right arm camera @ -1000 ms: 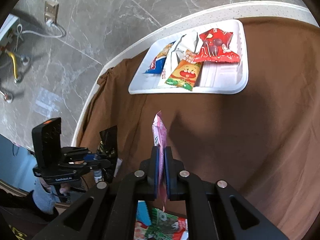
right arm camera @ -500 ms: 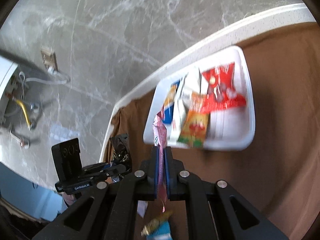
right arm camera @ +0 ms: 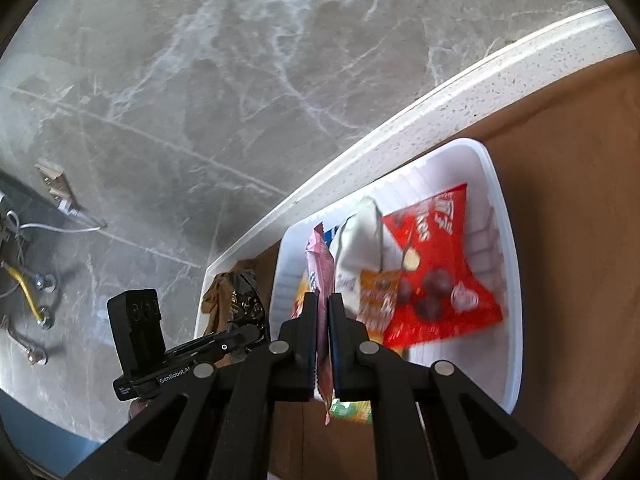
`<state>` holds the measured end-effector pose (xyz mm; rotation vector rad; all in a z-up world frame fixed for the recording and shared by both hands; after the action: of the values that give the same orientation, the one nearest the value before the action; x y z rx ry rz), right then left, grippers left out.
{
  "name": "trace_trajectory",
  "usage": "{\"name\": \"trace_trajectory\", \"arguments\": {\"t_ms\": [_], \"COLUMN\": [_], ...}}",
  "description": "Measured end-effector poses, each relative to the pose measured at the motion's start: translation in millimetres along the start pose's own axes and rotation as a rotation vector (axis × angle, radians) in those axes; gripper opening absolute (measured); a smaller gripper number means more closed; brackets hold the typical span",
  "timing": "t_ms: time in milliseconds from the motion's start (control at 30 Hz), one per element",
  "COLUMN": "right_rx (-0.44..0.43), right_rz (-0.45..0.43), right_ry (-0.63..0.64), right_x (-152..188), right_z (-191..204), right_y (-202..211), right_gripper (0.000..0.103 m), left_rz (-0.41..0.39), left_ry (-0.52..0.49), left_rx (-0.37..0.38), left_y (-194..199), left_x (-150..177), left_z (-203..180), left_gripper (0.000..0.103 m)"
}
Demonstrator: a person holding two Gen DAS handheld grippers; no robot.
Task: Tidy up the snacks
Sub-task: 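Carry black packet into tray with left tool while right tool drops pink wafer there, then return both tools to the snack pile and open them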
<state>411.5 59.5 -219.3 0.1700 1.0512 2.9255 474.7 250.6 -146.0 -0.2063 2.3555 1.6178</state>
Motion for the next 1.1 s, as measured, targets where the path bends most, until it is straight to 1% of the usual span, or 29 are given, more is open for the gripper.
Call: {"name": "trace_trajectory", "arguments": {"t_ms": [133, 200, 300, 333, 400, 467, 533, 700, 800, 900, 967, 1033, 1100], "right_rx": [0.051, 0.092, 0.163, 0.183, 0.2, 0.225, 0.233, 0.245, 0.24, 0.242, 0.247, 0.254, 0.261], "right_rz": [-0.002, 0.004, 0.009, 0.005, 0.005, -0.01, -0.023, -0.049, -0.054, -0.06, -0.059, -0.058, -0.054], "right_ry": [0.01, 0.035, 0.078, 0.09, 0.116, 0.145, 0.18, 0.259, 0.299, 0.351, 0.379, 0.415, 0.447], "right_x": [-8.1, -8.9, -7.0, -6.3, -4.2, -3.5, -2.9, 4.7, 13.8, 28.7, 39.9, 54.9, 70.1], "right_z": [-7.1, -8.9, -10.2, -10.6, -9.5, -6.3, 0.0, 16.4, 25.8, 39.3, 45.9, 52.2, 56.4], "right_y": [-12.5, -18.9, -25.1, -25.0, -24.4, -20.2, -14.3, 9.3, 24.5, 42.0, 53.5, 67.2, 79.6], "right_gripper": [0.007, 0.007, 0.01, 0.011, 0.012, 0.013, 0.016, 0.019, 0.022, 0.024, 0.029, 0.035, 0.036], "left_rz": [0.013, 0.019, 0.034, 0.04, 0.04, 0.036, 0.014, -0.036, -0.073, -0.111, -0.13, -0.137, -0.138], "left_ry": [-0.024, -0.033, -0.036, -0.04, -0.045, -0.045, -0.053, -0.04, -0.038, -0.046, -0.055, -0.061, -0.073], "left_rx": [-0.069, -0.096, -0.128, -0.15, -0.159, -0.187, -0.232, -0.266, -0.28, -0.283, -0.281, -0.271, -0.254], "left_y": [-15.5, -23.1, -34.8, -38.9, -41.4, -40.3, -34.4, -9.9, 9.3, 32.8, 48.1, 61.2, 70.8], "left_x": [-13.3, -17.9, -20.6, -21.4, -20.5, -23.7, -23.7, -24.6, -15.5, -1.4, 12.4, 28.9, 46.7], "left_z": [7.3, 9.7, 11.4, 11.5, 9.6, 10.2, 8.5, 3.6, 2.2, -4.5, -13.3, -23.7, -33.9], "left_gripper": [0.016, 0.017, 0.018, 0.018, 0.018, 0.019, 0.02, 0.022, 0.023, 0.023, 0.023, 0.023, 0.023]}}
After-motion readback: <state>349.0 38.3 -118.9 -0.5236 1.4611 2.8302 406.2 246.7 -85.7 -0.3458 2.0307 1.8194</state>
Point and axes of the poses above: each gripper's, at about its wrist camera, not at the fingertips, and y roughly against the way its jaws point, z to its left, x to its underside, the point moved 6 cm from there along -y, roughly the way its jaws point, and after that the axes turned 6 degrees about z, right-handed, at the moved point
